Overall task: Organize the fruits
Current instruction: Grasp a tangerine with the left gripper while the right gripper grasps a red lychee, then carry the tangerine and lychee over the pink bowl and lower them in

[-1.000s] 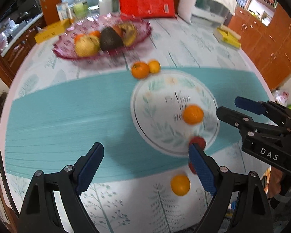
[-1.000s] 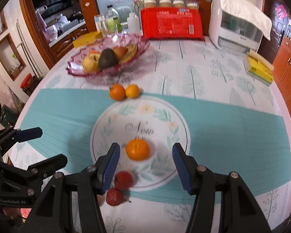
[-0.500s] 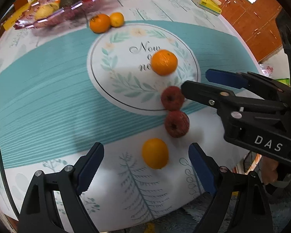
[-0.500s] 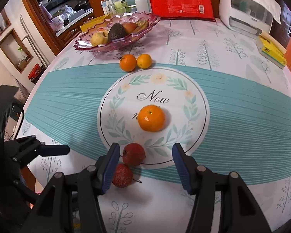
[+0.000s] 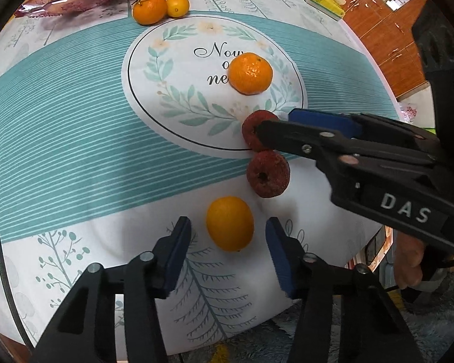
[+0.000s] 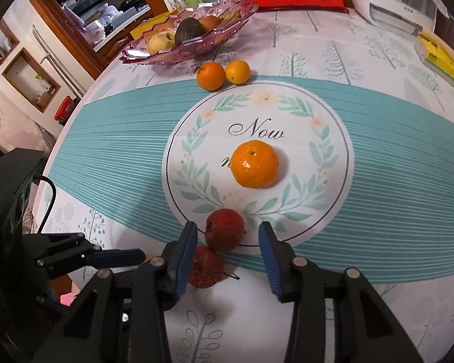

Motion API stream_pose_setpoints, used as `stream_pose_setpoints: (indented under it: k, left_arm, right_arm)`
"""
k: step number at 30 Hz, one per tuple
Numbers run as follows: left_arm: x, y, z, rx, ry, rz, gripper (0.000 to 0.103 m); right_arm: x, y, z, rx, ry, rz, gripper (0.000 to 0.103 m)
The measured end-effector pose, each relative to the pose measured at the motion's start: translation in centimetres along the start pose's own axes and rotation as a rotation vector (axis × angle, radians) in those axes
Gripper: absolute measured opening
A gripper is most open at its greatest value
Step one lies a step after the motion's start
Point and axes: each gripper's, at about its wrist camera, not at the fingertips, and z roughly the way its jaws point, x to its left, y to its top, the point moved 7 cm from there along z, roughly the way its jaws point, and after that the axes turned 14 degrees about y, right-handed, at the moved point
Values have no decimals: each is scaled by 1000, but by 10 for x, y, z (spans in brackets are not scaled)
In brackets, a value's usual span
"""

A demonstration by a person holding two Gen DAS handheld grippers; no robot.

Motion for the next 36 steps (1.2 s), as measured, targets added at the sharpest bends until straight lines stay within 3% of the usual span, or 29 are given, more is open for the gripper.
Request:
stream_pose_setpoints:
  k: [11,22,36]
  left_arm:
    - [-5,-2,-2,-27,4,33,30]
    - [5,-1,-5,-44,-4,6,29]
    - [41,18,-49,-133,72,-47,29]
  right_arm:
    - [-2,1,13,27,-2,15,29]
    - [-4,2,16,38,6,26,30]
    - [18,24,-3,-13,11,-30,28]
